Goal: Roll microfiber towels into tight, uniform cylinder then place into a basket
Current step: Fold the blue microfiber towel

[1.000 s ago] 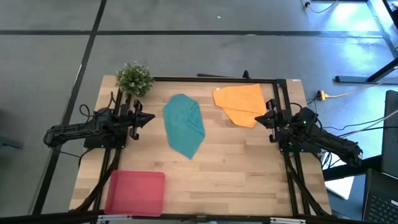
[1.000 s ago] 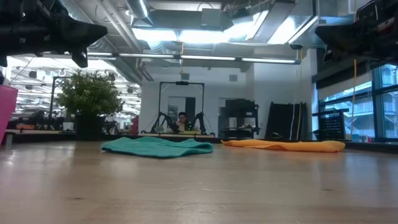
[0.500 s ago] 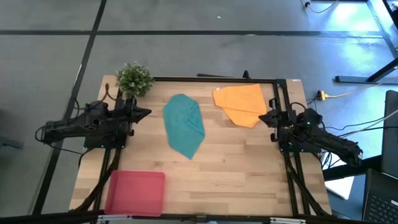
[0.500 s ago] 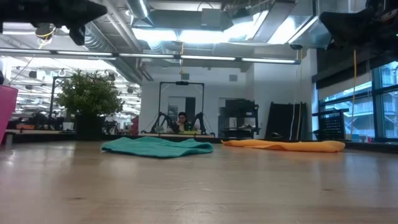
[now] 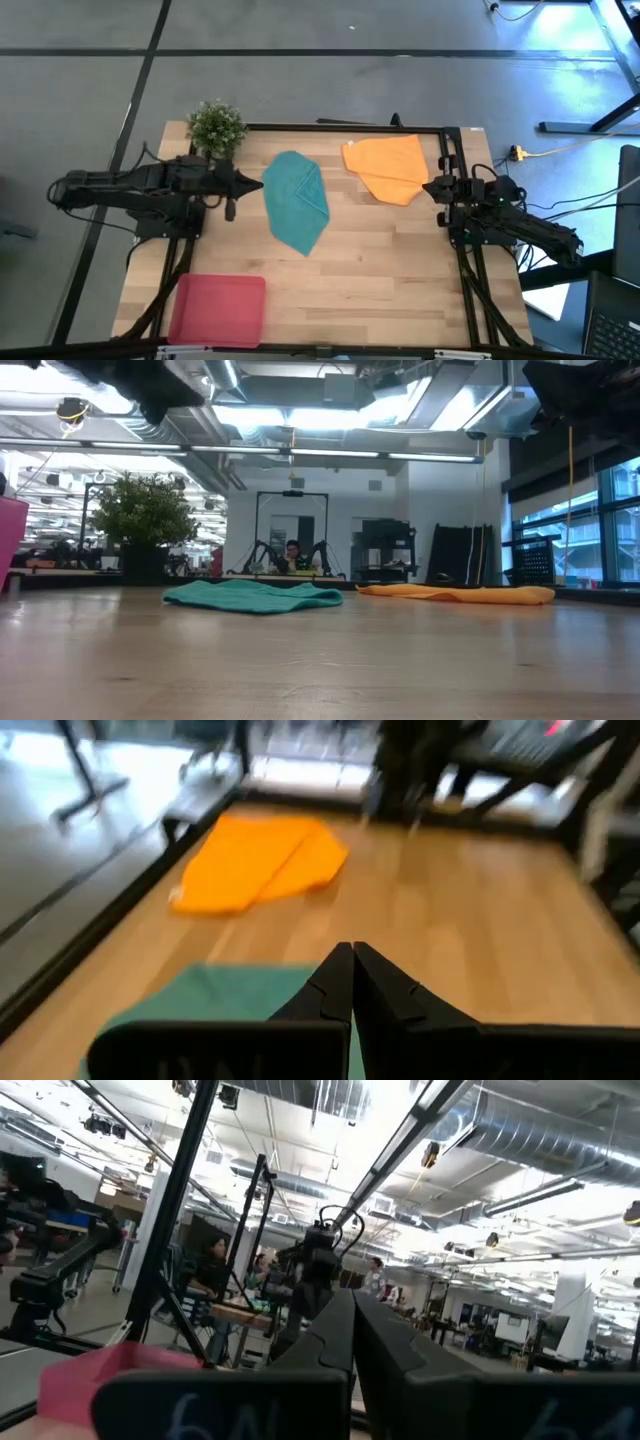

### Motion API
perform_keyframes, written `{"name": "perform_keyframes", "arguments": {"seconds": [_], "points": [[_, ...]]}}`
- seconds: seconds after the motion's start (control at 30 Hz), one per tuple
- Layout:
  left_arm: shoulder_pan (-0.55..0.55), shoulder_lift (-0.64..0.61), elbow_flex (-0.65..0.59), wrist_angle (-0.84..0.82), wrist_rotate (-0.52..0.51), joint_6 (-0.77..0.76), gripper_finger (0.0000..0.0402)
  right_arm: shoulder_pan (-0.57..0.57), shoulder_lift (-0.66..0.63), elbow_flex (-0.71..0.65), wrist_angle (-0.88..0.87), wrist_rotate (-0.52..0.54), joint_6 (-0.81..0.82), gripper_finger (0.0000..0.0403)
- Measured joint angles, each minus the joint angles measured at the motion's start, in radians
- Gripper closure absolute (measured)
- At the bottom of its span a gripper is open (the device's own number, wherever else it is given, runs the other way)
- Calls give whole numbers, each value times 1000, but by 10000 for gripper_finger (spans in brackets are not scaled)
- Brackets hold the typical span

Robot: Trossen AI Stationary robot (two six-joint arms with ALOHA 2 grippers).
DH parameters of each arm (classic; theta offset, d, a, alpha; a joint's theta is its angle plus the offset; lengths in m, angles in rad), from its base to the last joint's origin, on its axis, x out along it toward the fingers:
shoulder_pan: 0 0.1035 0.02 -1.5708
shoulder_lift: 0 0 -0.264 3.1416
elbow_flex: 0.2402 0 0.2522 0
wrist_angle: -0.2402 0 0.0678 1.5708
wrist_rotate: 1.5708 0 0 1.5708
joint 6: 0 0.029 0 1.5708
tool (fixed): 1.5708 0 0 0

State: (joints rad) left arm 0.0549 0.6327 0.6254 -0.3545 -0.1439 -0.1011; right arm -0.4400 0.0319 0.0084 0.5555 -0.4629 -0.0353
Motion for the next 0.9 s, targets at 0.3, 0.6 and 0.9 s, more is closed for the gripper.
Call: {"name": "perform_keyframes", "arguments": {"seconds": [0.3, 0.6, 0.9], "points": [[-31, 131, 50, -59, -51, -195, 401, 0, 0, 0, 9, 0, 0, 392], [-19, 167, 50, -62, -49, -265, 370, 0, 0, 0, -5, -1, 1, 392], [16, 167, 50, -63, -53, -316, 302, 0, 0, 1, -16, -1, 1, 392]]}}
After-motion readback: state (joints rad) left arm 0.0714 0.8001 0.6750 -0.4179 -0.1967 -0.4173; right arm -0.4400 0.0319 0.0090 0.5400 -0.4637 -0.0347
